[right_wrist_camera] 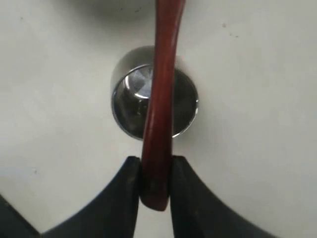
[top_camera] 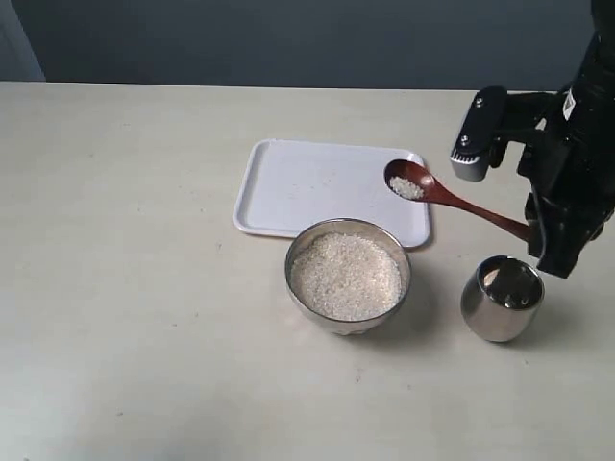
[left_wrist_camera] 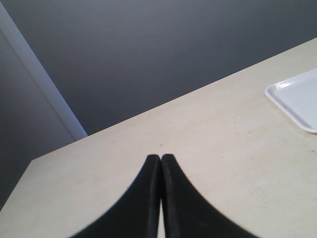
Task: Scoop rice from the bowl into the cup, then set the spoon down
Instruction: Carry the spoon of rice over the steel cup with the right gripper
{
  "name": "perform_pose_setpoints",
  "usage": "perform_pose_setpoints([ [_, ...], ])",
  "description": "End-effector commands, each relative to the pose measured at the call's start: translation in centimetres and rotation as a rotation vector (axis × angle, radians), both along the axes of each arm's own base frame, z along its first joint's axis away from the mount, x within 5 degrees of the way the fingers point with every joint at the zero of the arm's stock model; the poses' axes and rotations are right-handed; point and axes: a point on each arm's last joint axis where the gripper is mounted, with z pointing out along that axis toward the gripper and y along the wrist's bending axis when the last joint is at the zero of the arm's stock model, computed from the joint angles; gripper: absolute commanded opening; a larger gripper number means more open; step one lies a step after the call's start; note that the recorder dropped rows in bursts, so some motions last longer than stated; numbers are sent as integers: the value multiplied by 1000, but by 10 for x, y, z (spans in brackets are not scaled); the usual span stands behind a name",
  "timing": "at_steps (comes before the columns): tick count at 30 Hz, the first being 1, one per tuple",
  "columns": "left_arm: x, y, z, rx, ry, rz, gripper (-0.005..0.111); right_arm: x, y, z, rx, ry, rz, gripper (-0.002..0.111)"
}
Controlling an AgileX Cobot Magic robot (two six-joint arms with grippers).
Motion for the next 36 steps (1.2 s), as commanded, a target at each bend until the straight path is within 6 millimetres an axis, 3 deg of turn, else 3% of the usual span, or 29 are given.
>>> perform_pose_setpoints([
  [1, -1, 0, 2, -10, -14, -2, 0, -10, -8, -14, -26, 58, 5, -1],
  [7, -1, 0, 2, -10, -14, -2, 0, -21, -14, -10, -25, 44, 7, -1],
  [10, -1, 0, 2, -10, -14, -2, 0, -30, -38, -17, -42, 67, -60, -1],
  [15, -1, 0, 2, -10, -14, -2, 0, -40, -58, -3, -21, 5, -122, -1],
  [20, -1, 0, 2, -10, -14, -2, 0, -47, -67, -17, -96, 39, -99, -1],
  [36, -1, 0, 2, -10, -14, -2, 0, -43, -78, -15, -223, -20, -87, -1],
])
